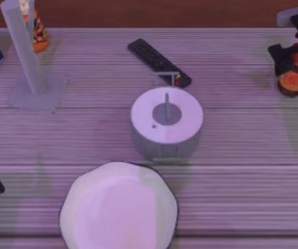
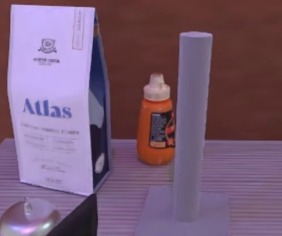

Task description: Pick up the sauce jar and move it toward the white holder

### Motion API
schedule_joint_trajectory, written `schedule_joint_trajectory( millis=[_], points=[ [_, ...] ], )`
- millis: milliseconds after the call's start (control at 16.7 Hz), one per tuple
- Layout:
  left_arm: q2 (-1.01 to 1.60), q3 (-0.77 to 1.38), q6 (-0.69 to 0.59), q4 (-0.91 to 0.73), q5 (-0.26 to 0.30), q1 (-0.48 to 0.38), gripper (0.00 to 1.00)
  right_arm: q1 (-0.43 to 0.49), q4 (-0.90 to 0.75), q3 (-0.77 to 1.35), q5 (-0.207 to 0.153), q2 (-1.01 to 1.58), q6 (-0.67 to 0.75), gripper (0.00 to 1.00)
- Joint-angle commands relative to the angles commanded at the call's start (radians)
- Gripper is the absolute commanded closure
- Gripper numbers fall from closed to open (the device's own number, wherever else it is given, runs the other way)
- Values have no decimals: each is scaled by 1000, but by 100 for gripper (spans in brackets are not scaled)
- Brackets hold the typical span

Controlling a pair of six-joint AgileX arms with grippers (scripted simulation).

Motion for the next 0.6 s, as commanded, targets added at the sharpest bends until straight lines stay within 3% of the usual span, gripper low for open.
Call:
schedule_joint_trajectory(
  millis=[600],
  points=[
    [0,0,0,0,0,0,0,0,0,0,0,0,0,75]
  ],
)
